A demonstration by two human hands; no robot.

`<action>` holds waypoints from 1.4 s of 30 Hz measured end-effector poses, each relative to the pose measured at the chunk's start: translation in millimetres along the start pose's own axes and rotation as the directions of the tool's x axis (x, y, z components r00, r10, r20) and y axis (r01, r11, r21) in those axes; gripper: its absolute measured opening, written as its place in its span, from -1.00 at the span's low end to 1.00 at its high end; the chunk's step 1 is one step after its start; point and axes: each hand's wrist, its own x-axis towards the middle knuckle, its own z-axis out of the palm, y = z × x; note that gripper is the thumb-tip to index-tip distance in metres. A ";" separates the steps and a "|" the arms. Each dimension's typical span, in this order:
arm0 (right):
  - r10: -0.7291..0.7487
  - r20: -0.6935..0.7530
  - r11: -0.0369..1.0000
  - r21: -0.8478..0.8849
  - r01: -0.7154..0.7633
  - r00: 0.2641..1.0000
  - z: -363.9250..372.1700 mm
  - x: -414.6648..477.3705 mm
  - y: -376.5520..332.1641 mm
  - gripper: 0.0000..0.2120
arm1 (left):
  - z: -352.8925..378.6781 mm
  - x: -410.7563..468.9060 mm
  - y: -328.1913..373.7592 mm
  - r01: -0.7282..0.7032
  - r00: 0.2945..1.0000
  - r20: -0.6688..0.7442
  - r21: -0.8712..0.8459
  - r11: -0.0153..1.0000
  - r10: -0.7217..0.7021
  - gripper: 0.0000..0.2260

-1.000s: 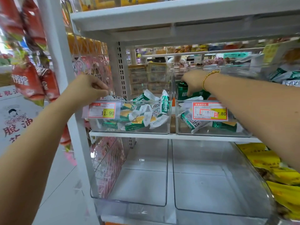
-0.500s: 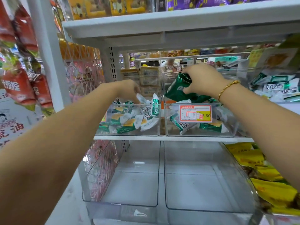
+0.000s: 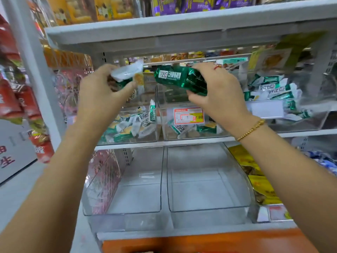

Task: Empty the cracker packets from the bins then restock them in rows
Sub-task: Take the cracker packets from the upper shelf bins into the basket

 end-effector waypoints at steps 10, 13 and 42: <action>0.008 0.093 0.997 0.070 -0.015 0.996 -84.9 -126.1 -55.9 -0.60 | 32.4 -244.0 1.3 0.802 0.477 0.692 -0.091 0.590 -0.541 -0.78; 0.047 0.256 0.993 0.090 -0.072 0.965 -84.4 -182.5 -67.5 -0.58 | 78.6 -334.1 -10.6 0.907 0.131 0.804 0.139 0.398 -0.580 -0.70; 0.329 0.753 0.507 0.368 -0.780 0.569 37.4 -317.9 -128.2 -0.53 | -44.4 -326.7 -115.4 0.981 0.167 0.840 -0.193 0.004 -0.517 -0.57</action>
